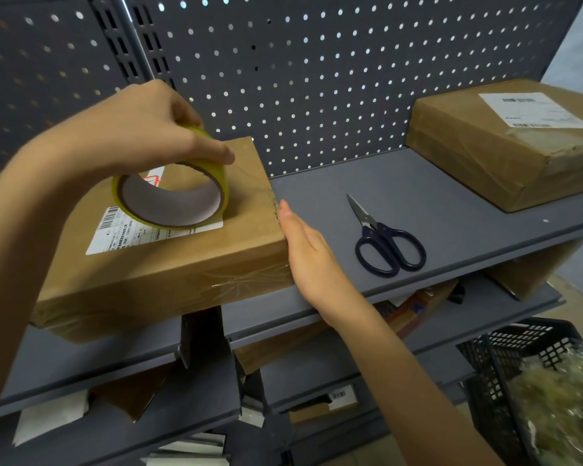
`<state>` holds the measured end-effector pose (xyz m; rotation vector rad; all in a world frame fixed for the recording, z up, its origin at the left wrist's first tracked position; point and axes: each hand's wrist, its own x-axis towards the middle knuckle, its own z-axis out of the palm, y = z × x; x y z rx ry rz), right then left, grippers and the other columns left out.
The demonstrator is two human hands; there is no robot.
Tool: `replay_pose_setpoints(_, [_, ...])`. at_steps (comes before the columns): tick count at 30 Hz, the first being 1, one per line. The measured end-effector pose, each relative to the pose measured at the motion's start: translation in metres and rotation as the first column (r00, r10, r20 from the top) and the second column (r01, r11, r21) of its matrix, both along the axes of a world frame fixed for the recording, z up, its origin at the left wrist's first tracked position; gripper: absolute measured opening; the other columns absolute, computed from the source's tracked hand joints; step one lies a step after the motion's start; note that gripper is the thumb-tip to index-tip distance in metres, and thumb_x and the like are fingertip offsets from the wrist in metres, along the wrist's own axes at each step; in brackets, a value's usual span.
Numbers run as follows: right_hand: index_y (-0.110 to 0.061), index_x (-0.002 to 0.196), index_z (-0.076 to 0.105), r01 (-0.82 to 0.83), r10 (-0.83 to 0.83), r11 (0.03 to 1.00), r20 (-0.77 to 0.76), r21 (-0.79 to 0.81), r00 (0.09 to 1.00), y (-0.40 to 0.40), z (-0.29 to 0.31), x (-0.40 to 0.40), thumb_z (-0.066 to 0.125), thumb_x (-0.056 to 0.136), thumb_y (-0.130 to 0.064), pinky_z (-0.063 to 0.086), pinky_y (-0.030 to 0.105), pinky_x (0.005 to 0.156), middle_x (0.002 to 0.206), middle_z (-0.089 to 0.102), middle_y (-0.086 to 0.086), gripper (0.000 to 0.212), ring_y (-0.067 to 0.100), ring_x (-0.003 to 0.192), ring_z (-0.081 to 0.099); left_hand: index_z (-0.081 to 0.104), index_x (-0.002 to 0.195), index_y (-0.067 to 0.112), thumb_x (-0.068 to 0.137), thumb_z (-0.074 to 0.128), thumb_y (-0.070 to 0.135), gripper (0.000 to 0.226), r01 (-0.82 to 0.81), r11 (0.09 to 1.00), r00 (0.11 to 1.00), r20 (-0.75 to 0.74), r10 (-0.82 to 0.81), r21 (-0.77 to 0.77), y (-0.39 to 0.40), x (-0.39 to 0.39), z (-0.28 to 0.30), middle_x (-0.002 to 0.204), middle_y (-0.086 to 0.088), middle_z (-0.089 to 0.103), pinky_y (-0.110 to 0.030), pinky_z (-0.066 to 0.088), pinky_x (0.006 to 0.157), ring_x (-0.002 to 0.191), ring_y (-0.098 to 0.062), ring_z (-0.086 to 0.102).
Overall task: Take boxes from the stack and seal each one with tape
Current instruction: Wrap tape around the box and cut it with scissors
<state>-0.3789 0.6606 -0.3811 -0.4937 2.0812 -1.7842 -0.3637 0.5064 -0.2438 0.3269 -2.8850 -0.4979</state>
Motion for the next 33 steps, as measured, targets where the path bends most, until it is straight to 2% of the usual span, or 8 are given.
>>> replay_pose_setpoints(7, [-0.025,0.15,0.027,0.002,0.0,1.0,0.057,-0.028,0.998,0.003,0.005,-0.001,0.027,0.102,-0.042,0.017,0.028,0.118,0.154,0.029,-0.012,0.05,0.006,0.141,0.025,0.072,0.08,0.009,0.073,0.074,0.047,0.039,-0.023,0.999,1.0,0.006,0.022,0.024,0.001,-0.003,0.0,0.095,-0.021,0.067,-0.028,0.034,0.058,0.077,-0.025,0.049])
replay_pose_setpoints(14, [-0.024,0.15,0.027,-0.006,0.006,1.0,0.026,0.024,1.0,0.005,0.007,-0.004,0.028,0.103,-0.041,0.015,0.024,0.112,0.154,0.028,-0.01,0.05,0.008,0.141,0.025,0.072,0.079,0.004,0.072,0.074,0.047,0.044,-0.011,1.0,0.998,0.055,0.01,0.027,-0.004,-0.007,0.001,0.097,-0.026,0.066,-0.031,0.033,0.059,0.075,-0.024,0.047])
replay_pose_setpoints(19, [-0.019,0.142,0.044,0.0,0.009,0.994,-0.088,0.109,0.996,0.006,0.005,-0.003,0.028,0.101,-0.048,0.028,0.04,0.114,0.145,0.046,-0.002,0.053,0.015,0.134,0.04,0.073,0.082,0.002,0.075,0.072,0.046,0.044,0.0,1.0,0.997,0.082,-0.001,0.014,-0.007,-0.011,0.0,0.094,-0.023,0.066,-0.031,0.036,0.059,0.076,-0.025,0.05])
replay_pose_setpoints(22, [-0.02,0.112,0.059,0.016,0.004,0.993,-0.16,0.12,0.987,0.016,0.007,-0.004,0.028,0.103,-0.043,0.036,0.025,0.092,0.109,0.06,-0.008,0.04,0.008,0.107,0.052,0.069,0.079,0.0,0.077,0.071,0.043,0.043,0.026,0.999,0.995,0.095,-0.029,0.031,-0.008,-0.012,0.001,0.081,-0.021,0.064,-0.032,0.036,0.063,0.072,-0.024,0.049])
replay_pose_setpoints(25, [-0.025,0.086,0.051,0.166,-0.093,0.969,-0.358,0.182,0.929,0.033,0.007,-0.007,0.033,0.104,-0.033,0.027,0.02,0.07,0.074,0.046,-0.014,0.027,-0.001,0.074,0.044,0.068,0.076,0.002,0.079,0.07,0.038,0.036,0.048,0.998,0.994,0.094,-0.051,0.037,-0.007,-0.011,0.001,0.075,-0.015,0.061,-0.03,0.035,0.061,0.068,-0.02,0.047])
replay_pose_setpoints(27, [-0.017,0.105,0.062,0.261,-0.078,0.921,-0.518,0.29,0.852,0.046,0.005,-0.015,0.039,0.102,-0.03,0.036,0.025,0.076,0.094,0.061,-0.003,0.027,0.007,0.087,0.054,0.068,0.077,0.006,0.08,0.071,0.035,0.03,0.059,0.997,0.993,0.099,-0.063,0.043,-0.005,-0.011,0.001,0.075,-0.012,0.062,-0.028,0.036,0.058,0.067,-0.018,0.048])
replay_pose_setpoints(29, [-0.01,0.123,0.059,0.361,0.01,0.793,-0.604,0.49,0.797,0.058,0.005,-0.022,0.041,0.101,-0.028,0.04,0.032,0.086,0.119,0.058,0.008,0.034,0.021,0.108,0.054,0.066,0.078,0.009,0.081,0.072,0.032,0.023,0.072,0.996,0.991,0.108,-0.078,0.057,-0.003,-0.012,0.002,0.073,-0.008,0.062,-0.027,0.036,0.057,0.066,-0.016,0.048])
replay_pose_setpoints(33, [-0.003,0.119,0.053,0.474,0.125,0.564,-0.637,0.676,0.761,0.073,0.005,-0.03,0.043,0.099,-0.017,0.038,0.032,0.082,0.12,0.051,0.013,0.026,0.029,0.111,0.048,0.065,0.077,0.011,0.081,0.072,0.026,0.017,0.098,0.993,0.989,0.109,-0.104,0.064,-0.003,-0.014,0.001,0.067,-0.001,0.06,-0.027,0.036,0.059,0.063,-0.015,0.047])
